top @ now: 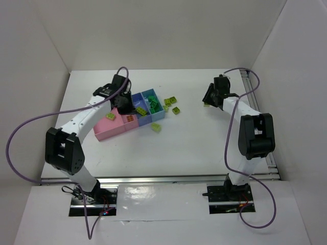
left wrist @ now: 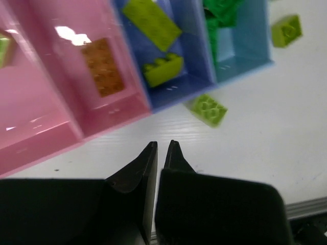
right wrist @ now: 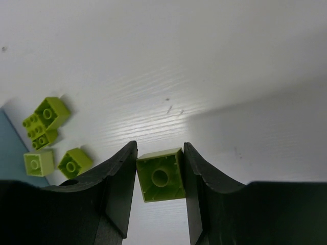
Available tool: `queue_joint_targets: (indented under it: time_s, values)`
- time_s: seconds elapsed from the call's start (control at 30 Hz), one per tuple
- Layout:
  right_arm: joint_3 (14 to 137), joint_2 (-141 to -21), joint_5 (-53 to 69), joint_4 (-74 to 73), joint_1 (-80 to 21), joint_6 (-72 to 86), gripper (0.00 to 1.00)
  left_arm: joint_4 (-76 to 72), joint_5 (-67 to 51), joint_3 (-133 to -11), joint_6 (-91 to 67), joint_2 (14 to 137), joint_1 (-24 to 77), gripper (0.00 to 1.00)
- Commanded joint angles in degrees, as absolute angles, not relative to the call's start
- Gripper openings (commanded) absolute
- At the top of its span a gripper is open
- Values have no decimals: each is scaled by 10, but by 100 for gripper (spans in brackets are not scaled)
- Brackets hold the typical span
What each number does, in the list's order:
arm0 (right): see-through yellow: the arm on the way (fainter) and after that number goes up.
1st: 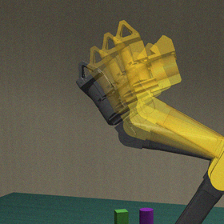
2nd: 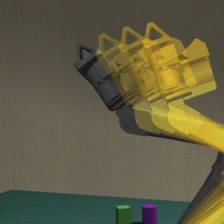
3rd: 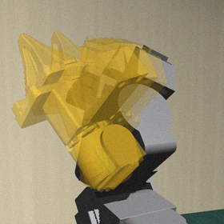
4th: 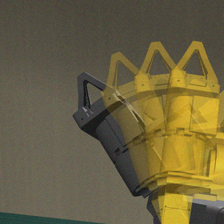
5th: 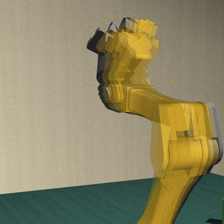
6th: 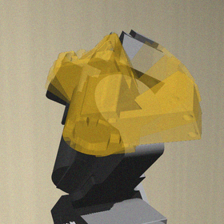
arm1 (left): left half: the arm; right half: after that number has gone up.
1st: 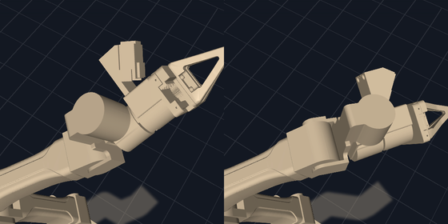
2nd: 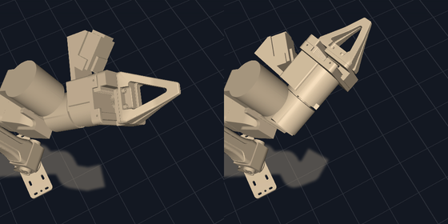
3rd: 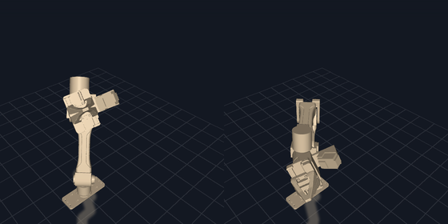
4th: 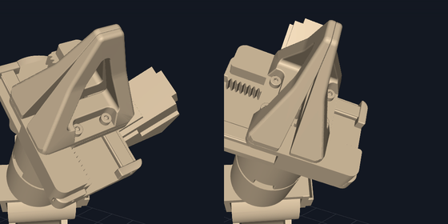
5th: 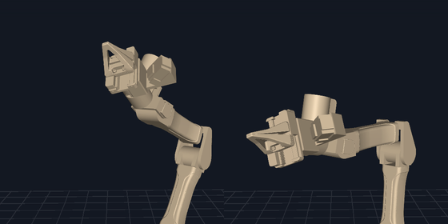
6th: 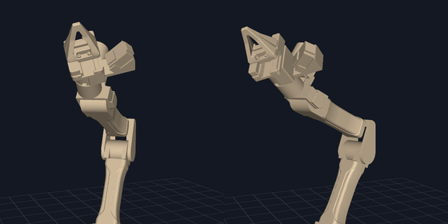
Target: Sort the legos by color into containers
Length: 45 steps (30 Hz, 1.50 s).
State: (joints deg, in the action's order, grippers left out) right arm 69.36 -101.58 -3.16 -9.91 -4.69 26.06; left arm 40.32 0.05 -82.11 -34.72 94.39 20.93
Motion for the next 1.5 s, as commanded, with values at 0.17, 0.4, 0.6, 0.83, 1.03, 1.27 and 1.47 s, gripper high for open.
queue_joint_targets:
  time_s: [0.17, 0.4, 0.6, 0.83, 1.03, 1.27, 1.47]
  values:
    - [733, -995, -7, -101, -91, 219, 12, 399, -33, -769, -318, 895, 176, 19]
    - [705, -995, -9, -96, -118, 219, 12, 381, -44, -757, -350, 921, 284, 53]
    - [693, -983, -9, -114, -123, 219, 12, 374, 77, -816, -259, 1008, 355, 92]
    - [682, -971, -14, -120, -123, 219, 12, 342, 75, -857, -148, 1088, 355, 80]
    - [682, -955, -25, -137, -123, 219, 12, 336, 21, -882, -94, 1137, 355, 77]
    - [682, -955, -31, -137, -118, 219, 12, 330, -12, -888, -87, 1160, 355, 64]
    - [682, -961, -31, -137, -113, 219, 12, 330, -12, -867, -92, 1165, 355, 50]
